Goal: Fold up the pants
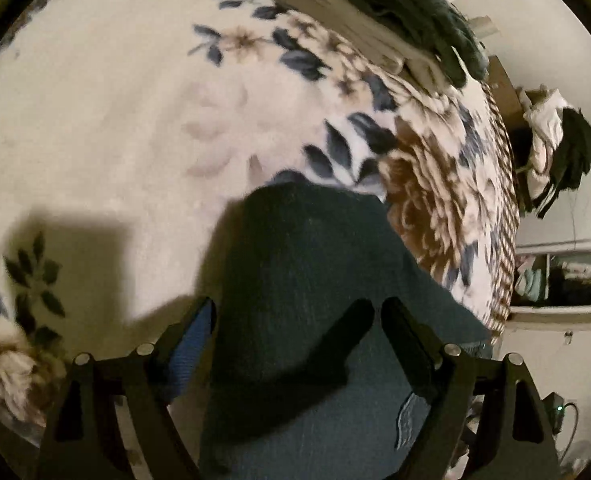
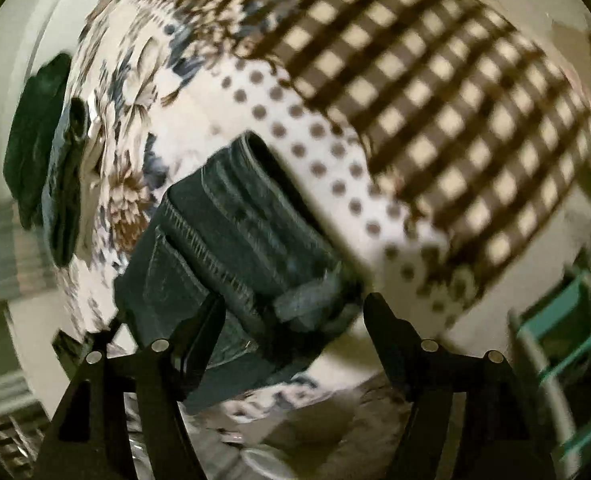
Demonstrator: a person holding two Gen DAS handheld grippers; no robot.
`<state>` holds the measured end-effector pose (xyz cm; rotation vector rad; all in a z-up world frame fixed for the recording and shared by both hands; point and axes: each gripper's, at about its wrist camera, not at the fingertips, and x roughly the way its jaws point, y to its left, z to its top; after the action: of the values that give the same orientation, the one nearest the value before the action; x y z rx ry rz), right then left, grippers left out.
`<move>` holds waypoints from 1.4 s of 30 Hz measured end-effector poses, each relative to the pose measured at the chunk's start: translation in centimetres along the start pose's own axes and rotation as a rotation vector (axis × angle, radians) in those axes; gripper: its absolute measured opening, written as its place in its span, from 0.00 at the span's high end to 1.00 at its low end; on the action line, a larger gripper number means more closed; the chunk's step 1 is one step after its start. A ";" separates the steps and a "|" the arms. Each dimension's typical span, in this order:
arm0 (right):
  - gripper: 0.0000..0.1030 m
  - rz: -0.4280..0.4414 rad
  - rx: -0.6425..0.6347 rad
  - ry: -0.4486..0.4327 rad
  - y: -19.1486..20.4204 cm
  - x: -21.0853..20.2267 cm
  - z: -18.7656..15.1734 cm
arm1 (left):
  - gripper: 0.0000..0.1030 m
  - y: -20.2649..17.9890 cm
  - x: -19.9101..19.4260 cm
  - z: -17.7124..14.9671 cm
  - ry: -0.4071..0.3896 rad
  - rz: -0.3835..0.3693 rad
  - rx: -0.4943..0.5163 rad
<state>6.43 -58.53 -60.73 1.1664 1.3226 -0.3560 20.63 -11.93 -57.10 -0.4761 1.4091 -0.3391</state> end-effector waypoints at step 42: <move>0.89 0.022 -0.267 -0.007 1.6 3.8 5.9 | 0.67 3.7 1.8 1.0 -0.033 -0.141 -0.151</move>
<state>12.02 -61.10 -64.41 0.9534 1.3056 -0.1605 21.65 -9.49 -60.40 -0.7041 1.3778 -0.3374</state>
